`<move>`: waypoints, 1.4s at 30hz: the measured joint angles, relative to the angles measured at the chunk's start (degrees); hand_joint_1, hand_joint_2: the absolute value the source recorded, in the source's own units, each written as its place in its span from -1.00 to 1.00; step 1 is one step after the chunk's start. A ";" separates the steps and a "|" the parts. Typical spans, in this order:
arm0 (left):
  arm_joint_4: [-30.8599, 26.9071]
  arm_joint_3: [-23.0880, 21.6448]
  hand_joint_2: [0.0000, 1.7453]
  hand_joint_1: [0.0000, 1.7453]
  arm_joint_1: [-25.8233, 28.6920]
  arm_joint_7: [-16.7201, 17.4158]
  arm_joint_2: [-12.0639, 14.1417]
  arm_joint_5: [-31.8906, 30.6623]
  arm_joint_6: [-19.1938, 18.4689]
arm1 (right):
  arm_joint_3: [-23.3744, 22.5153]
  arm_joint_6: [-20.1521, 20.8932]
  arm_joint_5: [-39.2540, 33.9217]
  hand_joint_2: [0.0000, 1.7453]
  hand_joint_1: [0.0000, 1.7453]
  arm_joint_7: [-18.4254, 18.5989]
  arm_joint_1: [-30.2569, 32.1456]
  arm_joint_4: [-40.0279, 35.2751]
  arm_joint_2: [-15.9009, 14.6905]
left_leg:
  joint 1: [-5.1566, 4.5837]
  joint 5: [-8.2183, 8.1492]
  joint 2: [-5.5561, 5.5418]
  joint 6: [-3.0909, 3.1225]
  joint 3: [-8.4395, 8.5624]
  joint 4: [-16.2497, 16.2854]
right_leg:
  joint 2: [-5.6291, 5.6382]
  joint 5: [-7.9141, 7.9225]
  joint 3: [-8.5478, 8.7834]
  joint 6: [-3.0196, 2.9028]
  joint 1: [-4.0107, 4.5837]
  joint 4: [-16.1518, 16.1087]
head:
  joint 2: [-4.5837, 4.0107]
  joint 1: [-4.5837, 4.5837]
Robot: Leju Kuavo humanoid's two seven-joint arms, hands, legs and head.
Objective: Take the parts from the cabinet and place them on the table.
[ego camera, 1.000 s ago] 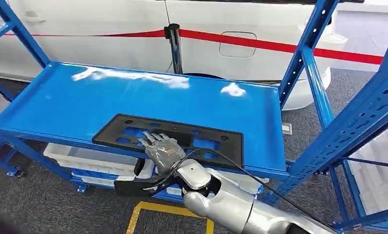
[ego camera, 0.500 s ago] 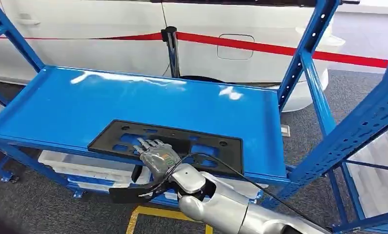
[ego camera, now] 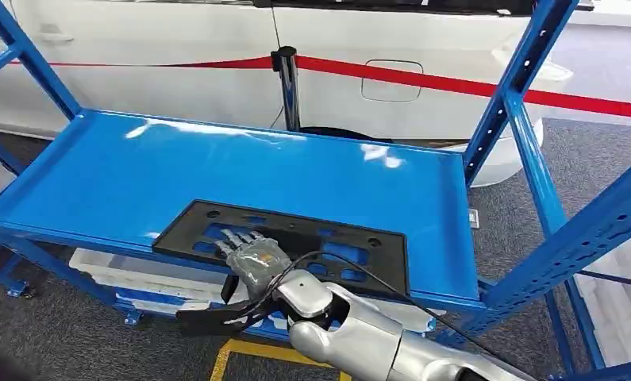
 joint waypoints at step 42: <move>0.09 0.02 -1.00 -1.00 0.01 1.09 -0.04 0.70 0.83 | -4.52 -3.58 -3.76 1.00 -1.00 8.72 -0.82 1.36 -2.32 | 0.38 1.76 0.23 -0.62 -1.68 -0.16 | 0.31 -0.96 1.95 0.38 -0.12 -1.12 | 0.02 -0.24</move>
